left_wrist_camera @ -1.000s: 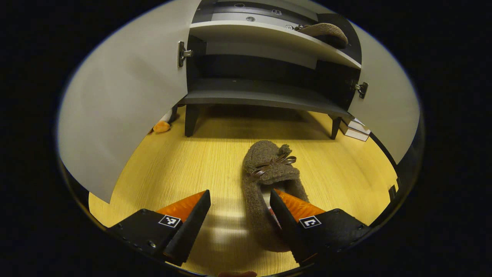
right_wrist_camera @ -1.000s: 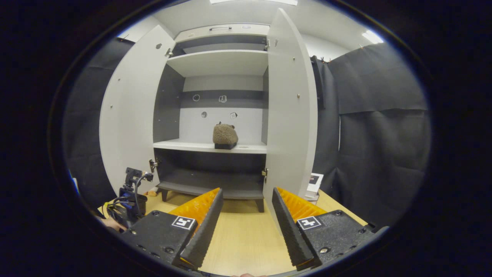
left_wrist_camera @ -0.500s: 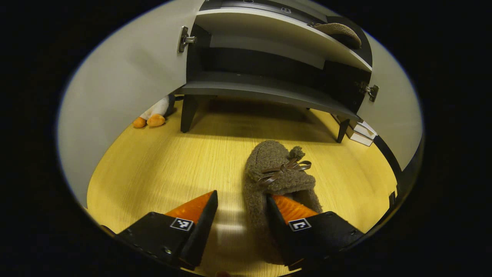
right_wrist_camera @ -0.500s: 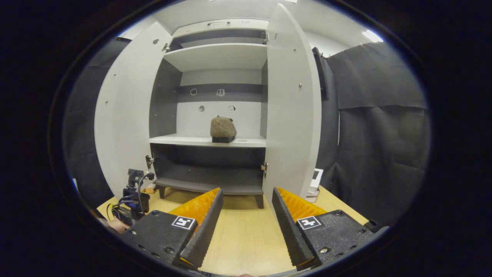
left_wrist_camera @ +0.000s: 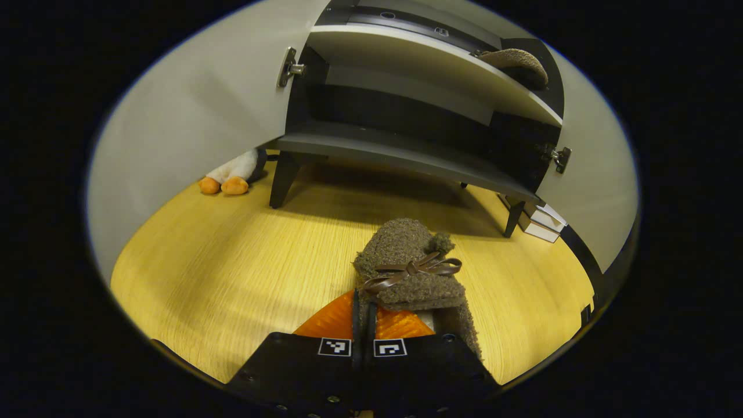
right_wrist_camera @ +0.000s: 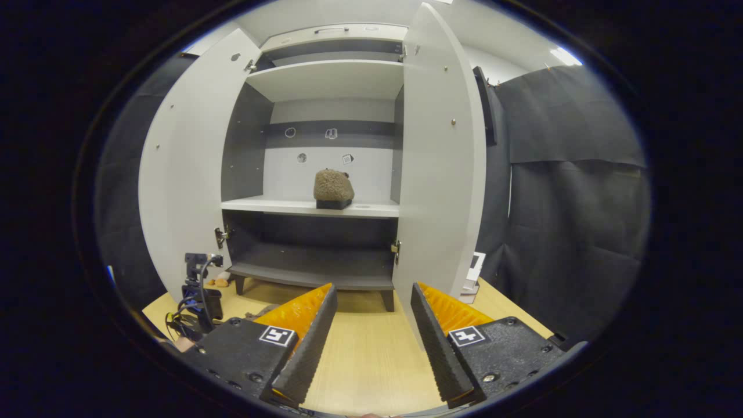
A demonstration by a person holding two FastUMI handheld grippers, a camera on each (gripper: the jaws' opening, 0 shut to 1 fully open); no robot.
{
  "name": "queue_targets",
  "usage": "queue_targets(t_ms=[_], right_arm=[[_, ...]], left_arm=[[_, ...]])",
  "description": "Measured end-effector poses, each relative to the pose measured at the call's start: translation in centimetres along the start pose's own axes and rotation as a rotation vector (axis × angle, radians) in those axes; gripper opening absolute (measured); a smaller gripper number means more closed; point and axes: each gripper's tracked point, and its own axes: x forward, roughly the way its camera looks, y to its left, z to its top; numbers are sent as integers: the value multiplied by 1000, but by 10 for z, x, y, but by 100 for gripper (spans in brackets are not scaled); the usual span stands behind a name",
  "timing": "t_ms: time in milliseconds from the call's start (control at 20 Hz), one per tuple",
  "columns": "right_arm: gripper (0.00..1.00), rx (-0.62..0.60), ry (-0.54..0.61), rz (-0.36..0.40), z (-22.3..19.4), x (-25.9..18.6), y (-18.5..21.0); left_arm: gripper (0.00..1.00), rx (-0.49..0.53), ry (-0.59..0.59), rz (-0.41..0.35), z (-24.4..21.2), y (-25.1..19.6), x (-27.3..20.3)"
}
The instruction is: Grab one shoe with the right hand and put it into the shoe cabinet, grab the other shoe with the left hand and put it into the shoe cabinet; then close the right door with the right hand and the left door with the left hand.
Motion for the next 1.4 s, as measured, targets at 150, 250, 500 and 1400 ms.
queue_targets(t_ms=[150,250,500,1400], right_arm=[[82,-5,-5,21,2,2,6],[82,-4,-14,36,4,1,11],[82,5,-31,71,6,0,21],[82,50,-6,-27,-9,1,-23]], left_arm=[[0,13,-96,7,38,-8,-37],[0,2,-179,-17,78,-25,-64],[0,10,-378,-60,194,-65,-99],[0,-28,-245,113,411,-62,55]])
